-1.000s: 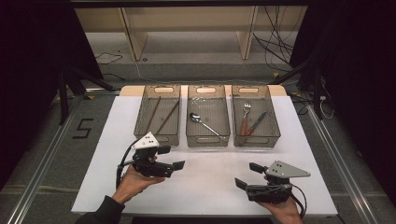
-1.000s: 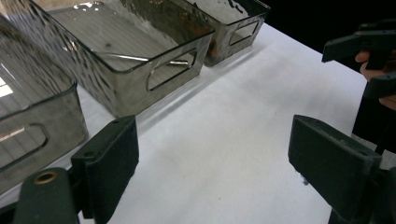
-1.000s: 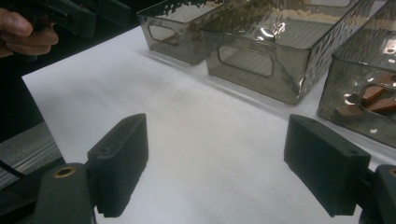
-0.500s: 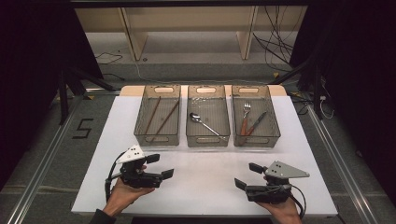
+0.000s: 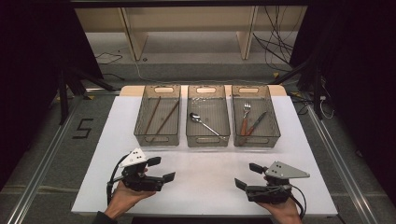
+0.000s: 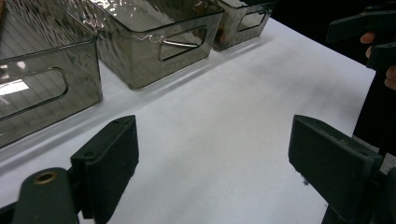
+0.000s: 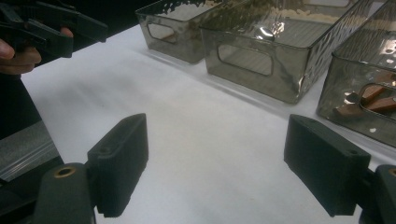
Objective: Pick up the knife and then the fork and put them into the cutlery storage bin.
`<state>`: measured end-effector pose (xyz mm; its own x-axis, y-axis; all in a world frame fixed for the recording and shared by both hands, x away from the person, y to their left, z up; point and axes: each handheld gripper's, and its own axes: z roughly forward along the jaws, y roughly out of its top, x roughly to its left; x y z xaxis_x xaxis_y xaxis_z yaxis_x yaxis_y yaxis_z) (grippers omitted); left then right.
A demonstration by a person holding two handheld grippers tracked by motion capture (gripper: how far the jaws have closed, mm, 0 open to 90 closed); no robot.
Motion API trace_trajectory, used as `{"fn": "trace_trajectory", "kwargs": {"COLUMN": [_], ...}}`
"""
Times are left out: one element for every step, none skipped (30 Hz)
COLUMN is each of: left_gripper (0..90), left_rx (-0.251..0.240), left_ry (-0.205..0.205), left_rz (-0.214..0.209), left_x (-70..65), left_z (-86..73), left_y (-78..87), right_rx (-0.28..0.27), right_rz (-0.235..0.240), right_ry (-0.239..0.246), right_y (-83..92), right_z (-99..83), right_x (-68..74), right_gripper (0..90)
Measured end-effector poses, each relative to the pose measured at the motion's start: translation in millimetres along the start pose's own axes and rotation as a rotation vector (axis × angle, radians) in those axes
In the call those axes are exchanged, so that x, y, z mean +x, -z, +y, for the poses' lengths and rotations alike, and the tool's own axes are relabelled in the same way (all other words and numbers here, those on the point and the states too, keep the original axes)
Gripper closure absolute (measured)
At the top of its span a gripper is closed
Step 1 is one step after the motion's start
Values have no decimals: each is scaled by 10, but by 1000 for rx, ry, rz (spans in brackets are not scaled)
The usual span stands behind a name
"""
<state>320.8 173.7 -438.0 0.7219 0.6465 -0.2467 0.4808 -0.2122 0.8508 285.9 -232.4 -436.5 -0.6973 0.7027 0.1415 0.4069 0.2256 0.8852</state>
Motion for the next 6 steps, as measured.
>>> {"fn": "trace_trajectory", "kwargs": {"left_gripper": [157, 157, 157, 157, 157, 157], "left_rx": [-3, -6, -8, -9, -7, -6], "left_ry": [5, 9, 8, 9, 6, 7], "left_rz": [-2, -3, -3, -3, -2, -3], "left_x": [4, 6, 6, 6, 9, 9], "left_z": [1, 2, 4, 4, 5, 3], "left_y": [3, 5, 8, 9, 9, 9], "right_rx": [0, 1, 2, 2, 2, 3], "right_rz": [0, 0, 0, 0, 1, 0], "right_ry": [1, 1, 0, 1, 1, 1], "right_y": [1, 0, -1, -2, -3, -4], "right_z": [0, 0, 0, 0, 0, 0], "right_x": [0, 1, 1, 1, 1, 2], "right_gripper": [226, 226, 226, 226, 226, 225]}}
